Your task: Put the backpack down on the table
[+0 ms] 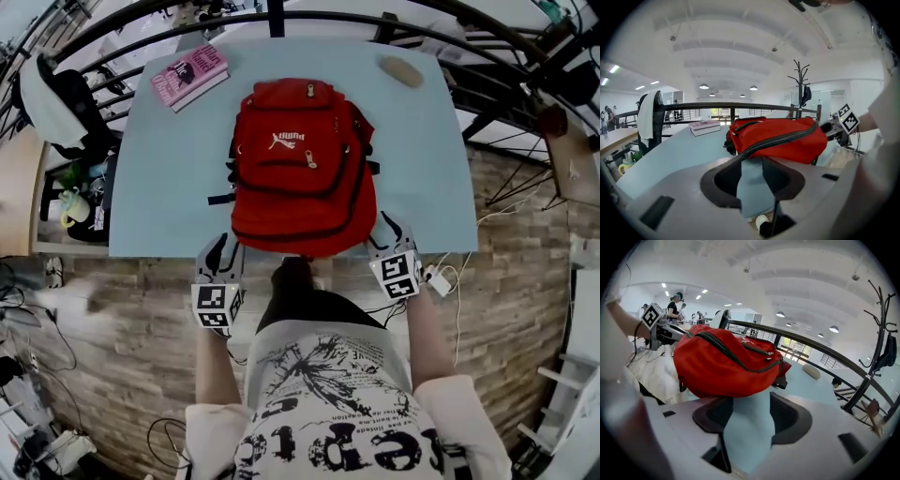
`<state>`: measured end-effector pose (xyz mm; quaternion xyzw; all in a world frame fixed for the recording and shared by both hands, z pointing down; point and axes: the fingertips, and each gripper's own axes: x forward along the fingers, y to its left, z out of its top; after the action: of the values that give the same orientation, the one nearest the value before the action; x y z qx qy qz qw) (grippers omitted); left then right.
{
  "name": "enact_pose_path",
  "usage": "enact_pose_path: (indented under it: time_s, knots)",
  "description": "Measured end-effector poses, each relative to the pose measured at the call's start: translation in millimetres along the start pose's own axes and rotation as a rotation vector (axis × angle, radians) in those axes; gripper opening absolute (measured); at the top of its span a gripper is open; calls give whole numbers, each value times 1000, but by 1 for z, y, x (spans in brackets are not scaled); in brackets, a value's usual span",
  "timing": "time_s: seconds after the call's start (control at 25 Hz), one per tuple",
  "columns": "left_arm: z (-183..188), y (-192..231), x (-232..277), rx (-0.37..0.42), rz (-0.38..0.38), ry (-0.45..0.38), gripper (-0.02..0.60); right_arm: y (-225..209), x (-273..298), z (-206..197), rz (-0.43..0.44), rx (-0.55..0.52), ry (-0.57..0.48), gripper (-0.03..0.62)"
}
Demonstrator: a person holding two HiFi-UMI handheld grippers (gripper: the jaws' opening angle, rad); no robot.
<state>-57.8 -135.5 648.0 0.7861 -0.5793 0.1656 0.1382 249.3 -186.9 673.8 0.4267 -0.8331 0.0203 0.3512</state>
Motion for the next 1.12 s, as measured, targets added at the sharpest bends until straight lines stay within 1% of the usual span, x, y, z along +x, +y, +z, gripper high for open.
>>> enact_pose_path:
  time_s: [0.08,0.16,0.2,0.24,0.28,0.32,0.36,0.48,0.68,0.76,0.84,0.96,1.04,1.12]
  knots:
    - [5,-4,-5,10,-6,-5,122,-7,-3,-11,-20,-3,65,216]
    - [7,-5,-11,1,-12,-10,107,-17,-8,-19,-55,32,100,178]
    - [8,-2,-15,-12,-5,-16,99,-22,-11,-18,-71,56,91,143]
    - [10,1,-18,-28,7,-27,85,-26,-15,-15,-88,75,72,129]
    - [14,4,-21,-44,21,-41,70,-30,-20,-10,-106,88,50,100]
    - [20,7,-23,-55,30,-60,59,-33,-25,-3,-123,98,25,53]
    - [28,7,-23,-61,32,-82,52,-36,-29,5,-134,110,-2,29]
    - [54,-1,-16,-45,4,-139,35,-37,-36,32,-143,147,-75,2]
    - [96,-15,-15,-19,-44,-199,18,-32,-54,82,-148,193,-193,-6]
    - [120,-21,-16,-9,-71,-230,11,-33,-67,109,-143,233,-270,-6]
    - [145,-27,-22,28,-88,-268,10,-32,-81,139,-129,262,-353,-6]
    - [184,-32,-34,72,-105,-308,9,-27,-98,180,-139,239,-434,-6]
    - [199,-36,-41,96,-129,-340,10,-21,-107,201,-149,219,-469,-6]
    - [214,-35,-48,123,-132,-369,11,-14,-115,221,-143,217,-510,-8]
